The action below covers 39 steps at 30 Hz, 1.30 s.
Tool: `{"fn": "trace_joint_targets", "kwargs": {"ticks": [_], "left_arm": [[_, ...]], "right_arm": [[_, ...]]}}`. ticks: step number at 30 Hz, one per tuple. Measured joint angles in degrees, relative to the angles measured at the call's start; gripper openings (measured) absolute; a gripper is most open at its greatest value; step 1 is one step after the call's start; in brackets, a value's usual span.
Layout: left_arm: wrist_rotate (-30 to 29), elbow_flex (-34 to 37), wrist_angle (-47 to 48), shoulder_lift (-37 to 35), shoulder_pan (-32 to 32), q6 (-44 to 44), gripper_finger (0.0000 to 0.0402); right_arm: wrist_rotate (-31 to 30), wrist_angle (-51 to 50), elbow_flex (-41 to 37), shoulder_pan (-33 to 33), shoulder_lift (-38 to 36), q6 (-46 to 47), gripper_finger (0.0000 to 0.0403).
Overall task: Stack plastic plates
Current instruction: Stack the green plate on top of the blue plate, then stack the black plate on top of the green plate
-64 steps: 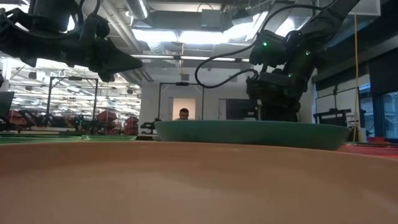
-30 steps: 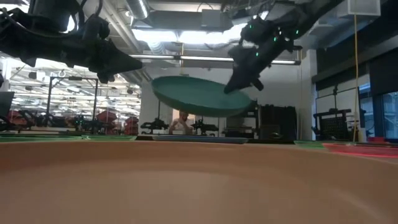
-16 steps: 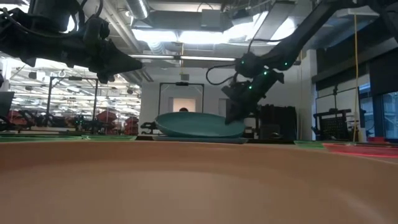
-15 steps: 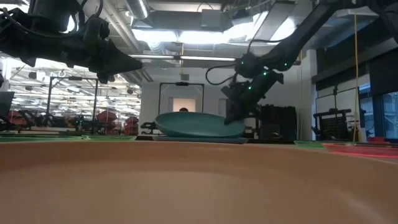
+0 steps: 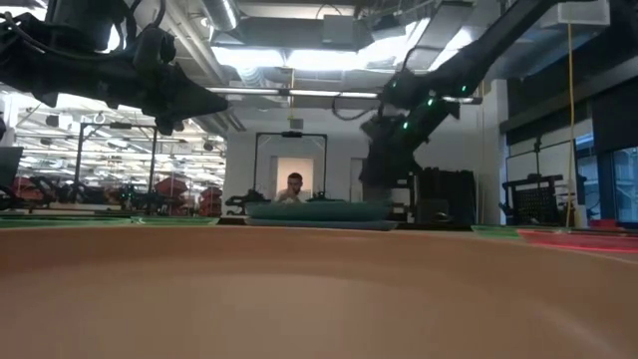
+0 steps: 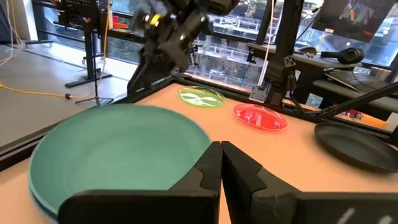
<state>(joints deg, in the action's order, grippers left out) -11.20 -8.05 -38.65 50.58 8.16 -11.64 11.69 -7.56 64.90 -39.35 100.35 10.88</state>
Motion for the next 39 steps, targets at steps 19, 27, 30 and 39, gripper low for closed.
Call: {"fn": "trace_joint_targets", "kwargs": {"ticks": [19, 27, 30, 39], "left_arm": [[6.07, -0.48, -2.59, 0.02, -5.91, 1.93, 0.0004], [-0.38, -0.57, -3.39, 0.02, -4.61, 1.26, 0.0026], [-0.21, -0.57, -3.41, 0.02, -4.17, 1.29, 0.0058], [7.82, -0.59, -3.52, 0.59, -6.66, -0.33, 0.0149]], "right_arm": [[-9.64, -22.93, -5.04, 23.0, -22.72, -9.81, 0.0194], [-12.34, -11.29, -13.16, 34.89, -22.66, -9.82, 0.0193], [-12.38, -7.54, -15.46, 38.8, -22.68, -9.39, 0.0193], [-12.38, -1.42, -18.84, 50.11, -22.59, -4.83, 0.0193]]}}
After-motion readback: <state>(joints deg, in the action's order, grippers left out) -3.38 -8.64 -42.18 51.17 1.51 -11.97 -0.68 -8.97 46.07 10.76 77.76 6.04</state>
